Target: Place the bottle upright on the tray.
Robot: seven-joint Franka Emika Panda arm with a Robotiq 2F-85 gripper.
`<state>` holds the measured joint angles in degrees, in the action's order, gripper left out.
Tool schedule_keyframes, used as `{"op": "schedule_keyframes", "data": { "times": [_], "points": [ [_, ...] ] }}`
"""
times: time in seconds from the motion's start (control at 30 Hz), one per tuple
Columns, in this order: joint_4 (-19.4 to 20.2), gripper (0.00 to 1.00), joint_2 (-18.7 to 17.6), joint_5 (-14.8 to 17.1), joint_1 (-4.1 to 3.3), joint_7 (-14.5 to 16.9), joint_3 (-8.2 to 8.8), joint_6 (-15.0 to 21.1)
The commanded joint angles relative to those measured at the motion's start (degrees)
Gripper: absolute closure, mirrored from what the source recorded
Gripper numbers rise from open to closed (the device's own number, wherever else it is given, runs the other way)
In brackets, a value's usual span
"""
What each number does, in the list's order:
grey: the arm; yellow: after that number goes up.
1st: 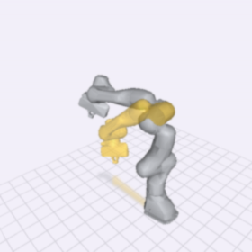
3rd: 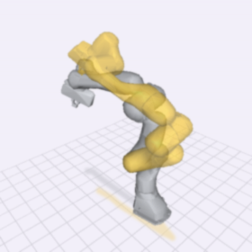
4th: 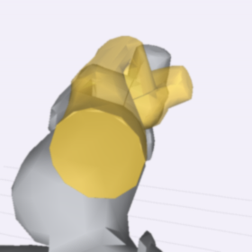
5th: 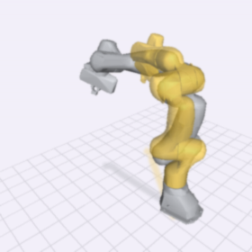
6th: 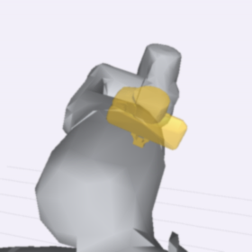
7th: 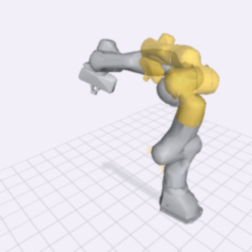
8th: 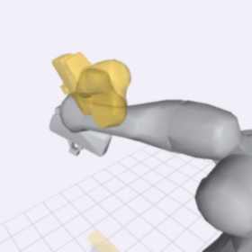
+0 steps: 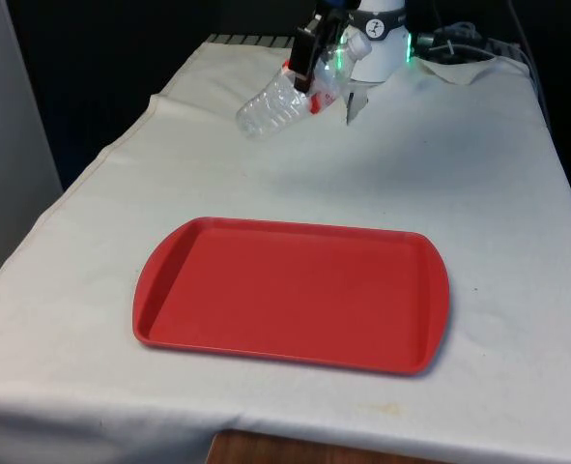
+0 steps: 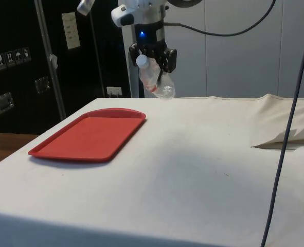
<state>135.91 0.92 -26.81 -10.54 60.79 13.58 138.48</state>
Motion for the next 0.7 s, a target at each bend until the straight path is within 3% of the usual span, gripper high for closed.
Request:
{"op": "schedule_keyframes", "data": {
  "times": [0.0,0.17,0.27,0.3,0.67],
  "points": [
    [0.0,0.66,0.0,0.0,0.00,0.0,0.00,0.0],
    [0.4,0.66,0.6,4.0,0.06,3.0,0.57,1.4],
    [0.3,0.66,0.6,5.6,0.06,4.1,0.74,1.7],
    [0.0,0.66,0.2,4.6,0.00,3.3,0.69,1.0],
    [0.3,0.66,0.7,11.4,0.06,8.3,1.49,2.4]
  ]
}}
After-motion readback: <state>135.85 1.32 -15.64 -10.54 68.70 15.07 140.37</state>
